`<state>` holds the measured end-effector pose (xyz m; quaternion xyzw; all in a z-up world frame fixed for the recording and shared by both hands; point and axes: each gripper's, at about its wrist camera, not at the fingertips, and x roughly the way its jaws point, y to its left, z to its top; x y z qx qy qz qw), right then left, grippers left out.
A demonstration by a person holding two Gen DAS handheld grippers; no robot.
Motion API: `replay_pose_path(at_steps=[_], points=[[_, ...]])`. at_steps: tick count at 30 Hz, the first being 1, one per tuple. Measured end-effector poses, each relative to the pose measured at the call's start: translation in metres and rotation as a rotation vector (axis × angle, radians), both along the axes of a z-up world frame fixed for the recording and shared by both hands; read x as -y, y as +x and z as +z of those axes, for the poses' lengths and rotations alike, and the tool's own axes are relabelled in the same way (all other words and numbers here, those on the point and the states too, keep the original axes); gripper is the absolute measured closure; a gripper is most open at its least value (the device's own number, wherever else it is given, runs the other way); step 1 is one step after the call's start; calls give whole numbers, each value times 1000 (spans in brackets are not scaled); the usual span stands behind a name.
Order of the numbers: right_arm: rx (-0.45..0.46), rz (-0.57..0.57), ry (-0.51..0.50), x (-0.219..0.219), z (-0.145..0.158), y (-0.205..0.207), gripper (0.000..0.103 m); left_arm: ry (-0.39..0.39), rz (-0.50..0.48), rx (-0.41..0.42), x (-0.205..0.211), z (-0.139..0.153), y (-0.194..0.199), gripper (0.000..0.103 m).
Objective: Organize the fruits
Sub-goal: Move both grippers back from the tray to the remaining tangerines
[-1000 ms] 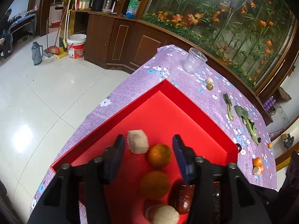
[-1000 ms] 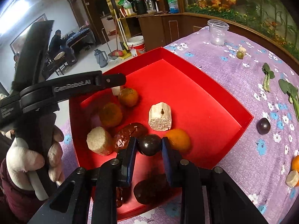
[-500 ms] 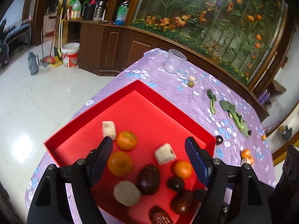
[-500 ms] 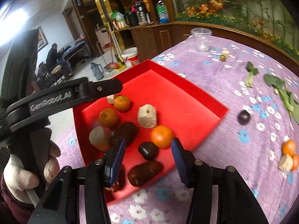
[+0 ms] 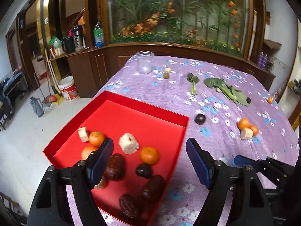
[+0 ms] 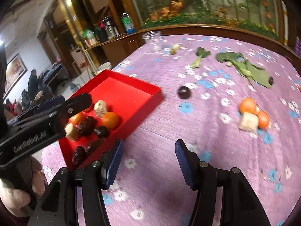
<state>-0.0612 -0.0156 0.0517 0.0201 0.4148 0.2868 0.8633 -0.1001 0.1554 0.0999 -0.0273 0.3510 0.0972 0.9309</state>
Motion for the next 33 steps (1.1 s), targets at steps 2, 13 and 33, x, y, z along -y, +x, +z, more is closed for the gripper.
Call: replay_pose_path(at_steps=[2, 13, 33], points=[[-7, -20, 11, 9, -1, 0, 38, 23, -14, -4, 10, 0, -1, 24], [-18, -81, 53, 50, -5, -6, 38, 87, -58, -18, 46, 1, -1, 24], [-56, -275, 9, 142, -12, 29, 37, -140, -162, -106, 46, -24, 34, 24]])
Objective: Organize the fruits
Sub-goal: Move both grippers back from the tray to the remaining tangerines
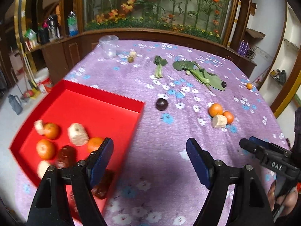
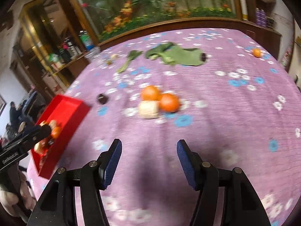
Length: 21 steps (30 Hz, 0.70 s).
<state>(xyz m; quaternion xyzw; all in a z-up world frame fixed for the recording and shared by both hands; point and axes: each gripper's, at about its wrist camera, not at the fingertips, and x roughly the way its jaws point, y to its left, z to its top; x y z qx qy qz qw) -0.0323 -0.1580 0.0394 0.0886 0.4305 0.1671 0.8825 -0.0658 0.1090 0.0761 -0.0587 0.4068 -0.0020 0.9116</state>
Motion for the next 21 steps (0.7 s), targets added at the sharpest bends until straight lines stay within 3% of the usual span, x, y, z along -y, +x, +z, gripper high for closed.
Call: replay_pose_path(at_steps=[10, 15, 21], points=[[-2, -12, 15, 9, 1, 45, 38, -21, -129, -38, 41, -15, 35, 24], [2, 16, 17, -1, 3, 70, 38, -40, -130, -61, 42, -25, 44, 24], [-9, -31, 0, 0, -12, 84, 38, -68, -116, -75, 35, -32, 53, 25]])
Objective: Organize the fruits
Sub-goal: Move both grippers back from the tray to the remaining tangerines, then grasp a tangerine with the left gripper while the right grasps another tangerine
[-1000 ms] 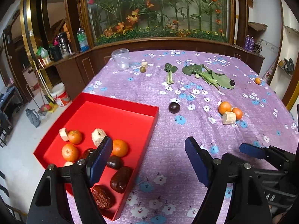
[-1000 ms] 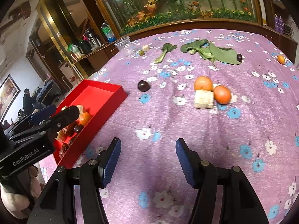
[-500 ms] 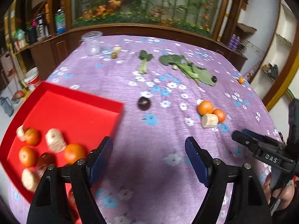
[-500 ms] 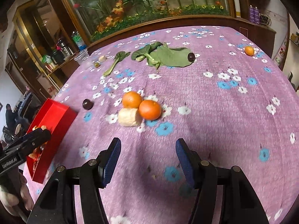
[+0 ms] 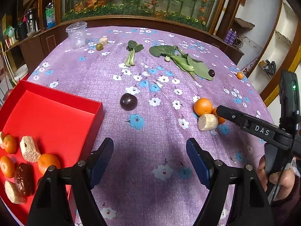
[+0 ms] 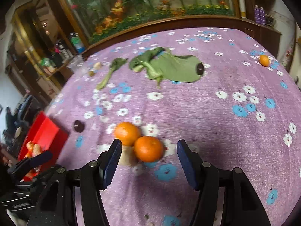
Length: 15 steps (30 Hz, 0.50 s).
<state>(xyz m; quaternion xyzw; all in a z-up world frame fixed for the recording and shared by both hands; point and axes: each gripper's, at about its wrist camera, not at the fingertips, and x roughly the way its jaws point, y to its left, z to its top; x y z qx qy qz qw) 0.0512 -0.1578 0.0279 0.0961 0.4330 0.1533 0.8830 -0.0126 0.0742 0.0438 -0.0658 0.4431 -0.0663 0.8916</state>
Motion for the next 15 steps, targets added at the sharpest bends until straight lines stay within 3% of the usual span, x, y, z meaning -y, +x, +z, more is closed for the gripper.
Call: replay_pose_path(at_steps=[3, 6, 15], points=[[8, 17, 30, -5, -1, 7, 38, -23, -12, -11, 3, -3, 4, 25], [6, 34, -29, -14, -3, 10, 38, -23, -32, -10, 10, -2, 5, 25], [28, -132, -81, 35, 6, -3, 36, -19, -68, 11, 20, 12, 20, 25]])
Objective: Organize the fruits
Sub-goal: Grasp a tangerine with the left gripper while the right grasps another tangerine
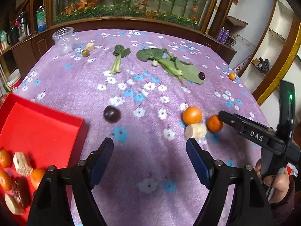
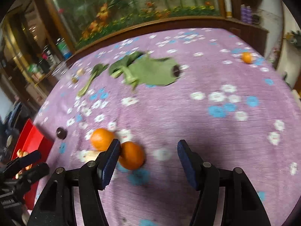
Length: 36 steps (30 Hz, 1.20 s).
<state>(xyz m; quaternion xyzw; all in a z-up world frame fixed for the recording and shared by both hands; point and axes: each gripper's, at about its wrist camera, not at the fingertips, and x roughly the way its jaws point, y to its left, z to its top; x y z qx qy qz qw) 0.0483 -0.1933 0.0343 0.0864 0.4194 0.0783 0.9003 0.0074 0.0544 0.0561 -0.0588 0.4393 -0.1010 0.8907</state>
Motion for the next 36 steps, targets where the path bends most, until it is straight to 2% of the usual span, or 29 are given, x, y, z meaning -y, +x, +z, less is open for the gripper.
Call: replay_pose_path(at_steps=[5, 11, 15, 18, 21, 26, 28, 36], points=[[27, -24, 47, 18, 4, -8, 36, 13, -54, 19, 20, 1, 24, 25], [34, 57, 30, 6, -2, -10, 36, -49, -125, -34, 43, -13, 59, 26], [46, 86, -38, -7, -7, -10, 36, -38, -178, -76, 61, -27, 74, 45], [45, 99, -75, -12, -11, -7, 36, -50, -211, -82, 68, -31, 76, 47], [31, 102, -114, -16, -14, -1, 36, -53, -242, -87, 77, -33, 76, 54], [17, 121, -153, -23, -20, 1, 57, -31, -277, -72, 90, -39, 72, 60], [28, 131, -154, -25, -18, -1, 64, -50, -292, -76, 92, -39, 72, 70], [31, 129, -141, -26, -18, -5, 66, -31, -268, -46, 88, -34, 64, 71]])
